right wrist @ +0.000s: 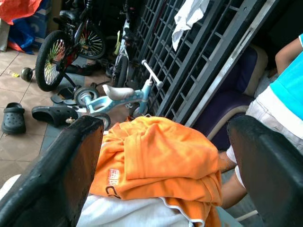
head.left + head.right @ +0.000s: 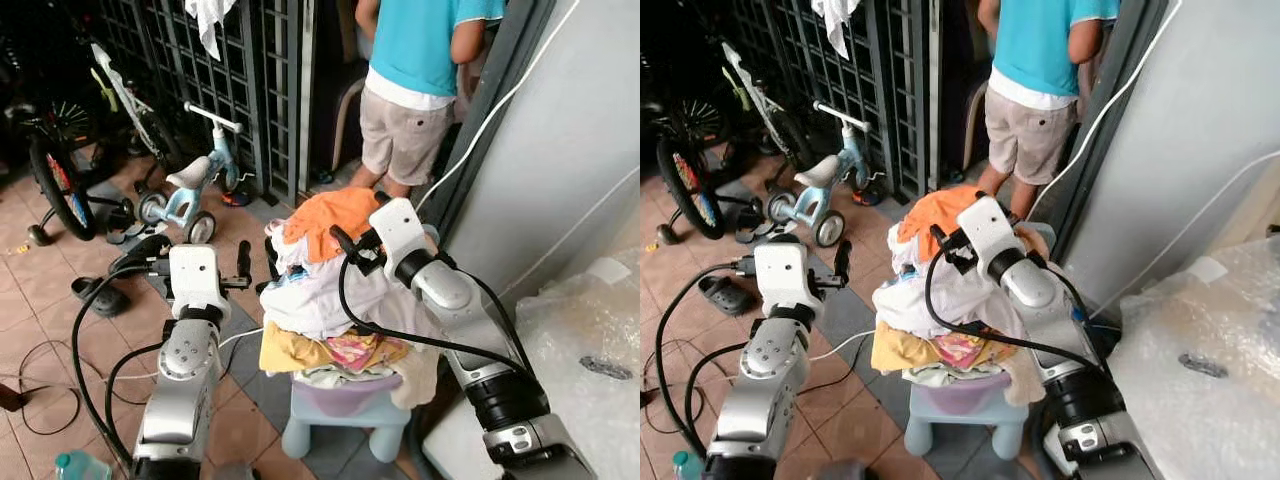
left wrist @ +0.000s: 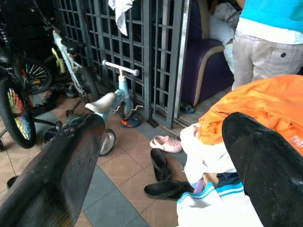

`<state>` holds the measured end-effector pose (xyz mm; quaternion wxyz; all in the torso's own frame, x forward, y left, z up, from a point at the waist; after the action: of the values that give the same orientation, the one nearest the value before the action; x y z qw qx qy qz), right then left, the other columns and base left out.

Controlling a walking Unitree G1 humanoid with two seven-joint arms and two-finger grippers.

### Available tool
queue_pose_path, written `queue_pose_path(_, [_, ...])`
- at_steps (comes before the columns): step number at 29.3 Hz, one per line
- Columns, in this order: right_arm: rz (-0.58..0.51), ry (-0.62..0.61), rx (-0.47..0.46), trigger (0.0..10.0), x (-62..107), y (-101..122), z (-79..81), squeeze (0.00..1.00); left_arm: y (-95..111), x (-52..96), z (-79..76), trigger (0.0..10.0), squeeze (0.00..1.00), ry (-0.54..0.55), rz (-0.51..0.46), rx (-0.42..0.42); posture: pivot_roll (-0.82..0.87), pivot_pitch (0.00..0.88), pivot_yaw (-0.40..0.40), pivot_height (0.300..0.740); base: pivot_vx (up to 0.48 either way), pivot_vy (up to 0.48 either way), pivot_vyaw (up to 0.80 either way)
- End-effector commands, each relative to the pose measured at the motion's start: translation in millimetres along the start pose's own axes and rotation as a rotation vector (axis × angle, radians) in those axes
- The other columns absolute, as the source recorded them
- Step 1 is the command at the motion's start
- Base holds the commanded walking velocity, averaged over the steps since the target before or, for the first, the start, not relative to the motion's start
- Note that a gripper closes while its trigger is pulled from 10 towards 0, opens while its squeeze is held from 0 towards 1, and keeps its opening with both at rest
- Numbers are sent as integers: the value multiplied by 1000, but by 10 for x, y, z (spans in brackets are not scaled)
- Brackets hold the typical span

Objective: Clothes washing

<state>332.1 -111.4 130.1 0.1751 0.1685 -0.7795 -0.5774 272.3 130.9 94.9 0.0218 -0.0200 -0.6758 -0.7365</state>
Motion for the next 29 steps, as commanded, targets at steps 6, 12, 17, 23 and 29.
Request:
queue_pose_path(6, [7, -11, -6, 10000, -34, 9, 14, 0, 52, -14, 49, 10000, 0, 12, -13, 0, 59, 0, -9, 740, 403, 0, 0])
queue_pose_path(12, [35, 33, 10, 10000, -26, -58, 71, 0, 8, 25, 57, 10000, 0, 22, 18, -17, 67, 0, -7, 740, 0, 0, 0])
queue_pose_path(17, [34, 73, 21, 10000, -109, -40, 86, 0, -28, 63, 60, 10000, 0, 22, 45, -16, 86, 0, -11, 740, 0, 0, 0])
queue_pose_path(23, [36, 134, -6, 10000, -294, 11, 157, 0, -78, 208, 93, 10000, 0, 16, 99, -3, 126, 24, -28, 740, 0, 0, 0])
queue_pose_path(29, [300, -5, -87, 10000, -458, -328, 159, 0, -46, 304, 97, 10000, 0, -6, 104, -2, 149, 60, -37, 740, 0, 0, 0])
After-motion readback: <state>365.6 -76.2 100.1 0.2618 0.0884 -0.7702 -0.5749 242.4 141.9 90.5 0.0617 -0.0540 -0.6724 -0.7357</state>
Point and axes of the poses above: a point about 5 cm out from each wrist's last joint towards the gripper, its own x axis pointing back from the gripper into the wrist, its own y axis along the axis of the wrist's last joint, z = x × y, the point moved 1 cm from there along -x, pointing out of the wrist towards the gripper, and after that the axes turned 5 degrees about -x, right-handed, at the moved point
